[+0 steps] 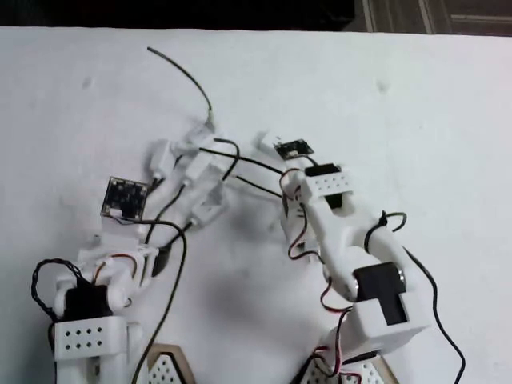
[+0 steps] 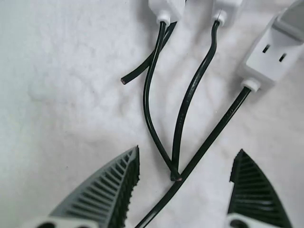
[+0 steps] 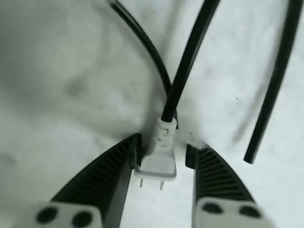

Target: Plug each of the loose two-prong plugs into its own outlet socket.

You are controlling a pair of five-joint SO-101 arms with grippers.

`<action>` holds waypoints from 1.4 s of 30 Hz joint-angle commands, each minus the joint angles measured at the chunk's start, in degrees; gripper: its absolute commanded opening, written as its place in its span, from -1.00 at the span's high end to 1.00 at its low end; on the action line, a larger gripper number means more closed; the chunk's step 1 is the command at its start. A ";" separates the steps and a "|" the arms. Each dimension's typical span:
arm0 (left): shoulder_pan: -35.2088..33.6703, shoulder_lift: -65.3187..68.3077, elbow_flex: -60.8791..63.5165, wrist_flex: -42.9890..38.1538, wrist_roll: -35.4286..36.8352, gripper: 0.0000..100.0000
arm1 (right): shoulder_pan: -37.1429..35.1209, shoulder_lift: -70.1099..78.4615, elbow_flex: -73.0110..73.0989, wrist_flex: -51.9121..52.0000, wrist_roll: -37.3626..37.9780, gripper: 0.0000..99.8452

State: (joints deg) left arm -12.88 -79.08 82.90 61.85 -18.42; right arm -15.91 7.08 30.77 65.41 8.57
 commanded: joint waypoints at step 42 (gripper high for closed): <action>-0.48 -0.75 -0.18 0.26 0.35 0.38 | 0.22 0.92 -5.01 12.35 6.68 0.78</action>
State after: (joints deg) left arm -12.88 -79.08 82.90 61.85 -18.42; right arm -13.36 7.16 27.25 78.95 15.16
